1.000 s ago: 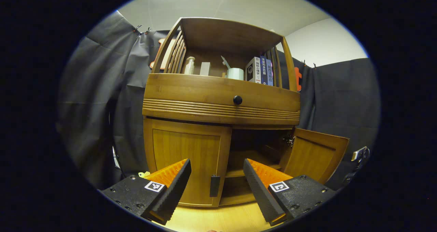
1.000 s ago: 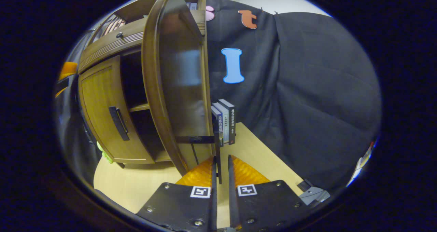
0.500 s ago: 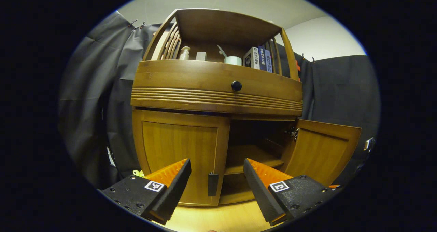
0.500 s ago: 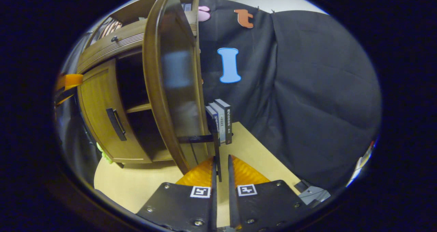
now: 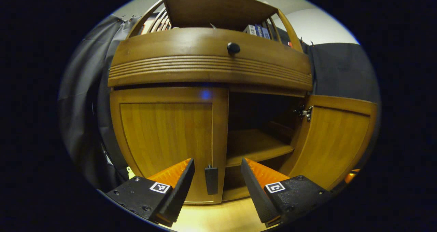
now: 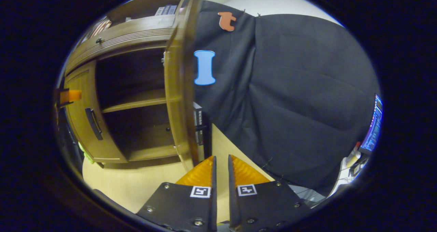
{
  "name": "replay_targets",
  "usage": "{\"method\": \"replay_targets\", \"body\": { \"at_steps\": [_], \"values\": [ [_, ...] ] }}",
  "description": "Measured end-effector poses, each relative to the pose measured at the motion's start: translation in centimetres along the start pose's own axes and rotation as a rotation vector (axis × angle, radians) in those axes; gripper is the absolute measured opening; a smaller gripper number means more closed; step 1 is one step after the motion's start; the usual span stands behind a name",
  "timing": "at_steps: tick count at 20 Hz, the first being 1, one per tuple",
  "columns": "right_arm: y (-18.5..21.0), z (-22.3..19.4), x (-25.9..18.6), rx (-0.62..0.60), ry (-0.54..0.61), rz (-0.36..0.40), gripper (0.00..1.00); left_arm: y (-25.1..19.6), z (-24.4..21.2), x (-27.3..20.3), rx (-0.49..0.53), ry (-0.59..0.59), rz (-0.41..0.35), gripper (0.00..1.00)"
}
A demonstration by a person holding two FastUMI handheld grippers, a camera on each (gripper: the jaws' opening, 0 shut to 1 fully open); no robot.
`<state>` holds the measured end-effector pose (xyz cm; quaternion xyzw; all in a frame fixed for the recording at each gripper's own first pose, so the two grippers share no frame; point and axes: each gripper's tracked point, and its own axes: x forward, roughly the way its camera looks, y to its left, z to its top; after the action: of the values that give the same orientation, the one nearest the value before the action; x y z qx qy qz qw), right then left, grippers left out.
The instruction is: Open the right door of the double-door shoe cabinet with the right hand, and open the left door with the left hand.
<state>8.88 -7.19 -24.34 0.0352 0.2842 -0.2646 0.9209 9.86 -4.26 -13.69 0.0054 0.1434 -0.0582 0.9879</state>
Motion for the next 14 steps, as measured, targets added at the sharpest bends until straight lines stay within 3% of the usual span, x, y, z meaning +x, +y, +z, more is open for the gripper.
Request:
{"method": "replay_targets", "body": {
  "at_steps": [10,13,14],
  "values": [
    [-5.2,2.4,-2.9,0.043,-0.076,-0.137,0.15,1.3,-7.3,5.9,0.006,0.172,0.052,0.86],
    [-6.3,1.4,-3.8,0.06,-0.075,-0.174,0.15,2.2,-8.7,7.3,0.029,0.21,0.066,0.7],
    [-6.6,1.0,-4.0,0.069,-0.068,-0.182,0.15,2.2,-9.1,7.5,0.029,0.223,0.061,0.69]
  ]
}}
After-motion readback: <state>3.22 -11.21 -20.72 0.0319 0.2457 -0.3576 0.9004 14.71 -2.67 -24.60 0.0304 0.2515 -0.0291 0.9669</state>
